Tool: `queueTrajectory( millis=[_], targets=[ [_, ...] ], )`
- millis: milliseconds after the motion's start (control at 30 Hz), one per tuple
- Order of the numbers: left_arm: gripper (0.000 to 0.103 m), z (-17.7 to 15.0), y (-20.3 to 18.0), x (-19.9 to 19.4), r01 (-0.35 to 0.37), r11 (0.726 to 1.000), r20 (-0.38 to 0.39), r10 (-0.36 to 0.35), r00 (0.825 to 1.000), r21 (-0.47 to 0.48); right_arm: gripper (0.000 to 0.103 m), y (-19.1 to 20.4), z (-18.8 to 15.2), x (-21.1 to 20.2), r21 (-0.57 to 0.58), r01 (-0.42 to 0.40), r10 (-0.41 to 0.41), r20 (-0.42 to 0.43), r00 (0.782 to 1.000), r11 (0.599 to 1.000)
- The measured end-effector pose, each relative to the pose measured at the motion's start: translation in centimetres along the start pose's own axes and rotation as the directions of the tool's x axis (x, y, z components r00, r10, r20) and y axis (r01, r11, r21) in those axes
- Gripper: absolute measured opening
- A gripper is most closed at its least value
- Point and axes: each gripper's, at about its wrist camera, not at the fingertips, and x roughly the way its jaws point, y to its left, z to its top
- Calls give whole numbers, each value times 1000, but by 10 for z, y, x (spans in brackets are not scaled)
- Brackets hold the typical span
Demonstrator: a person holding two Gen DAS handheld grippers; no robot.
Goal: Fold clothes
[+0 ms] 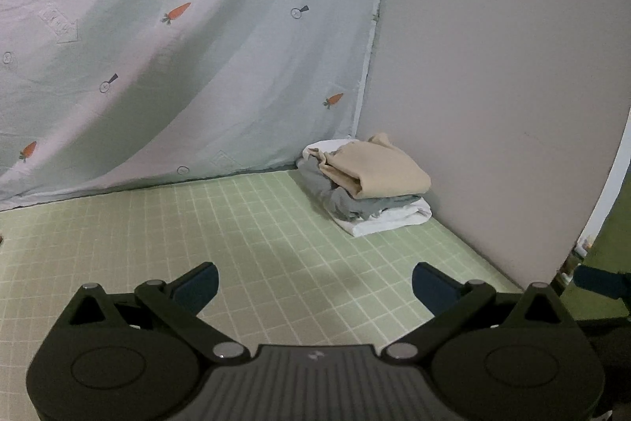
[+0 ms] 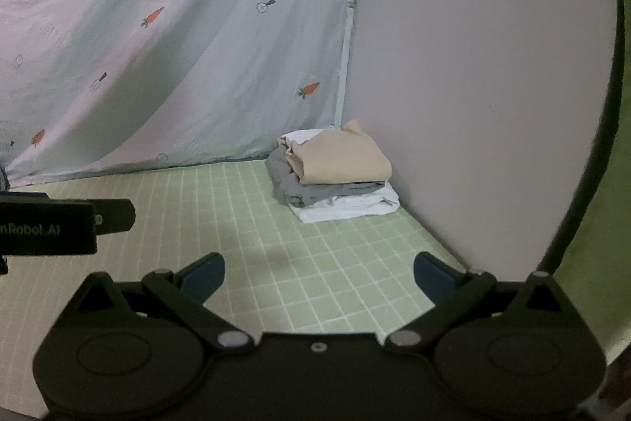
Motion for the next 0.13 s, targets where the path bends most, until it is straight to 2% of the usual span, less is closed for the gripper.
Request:
queueTrajectory(
  millis=[133],
  targets=[
    [103,0,0,-2,7,1000,2,-7,1000,13,103,3,-2,-3,2,7,-7,1,1000,1000]
  ],
)
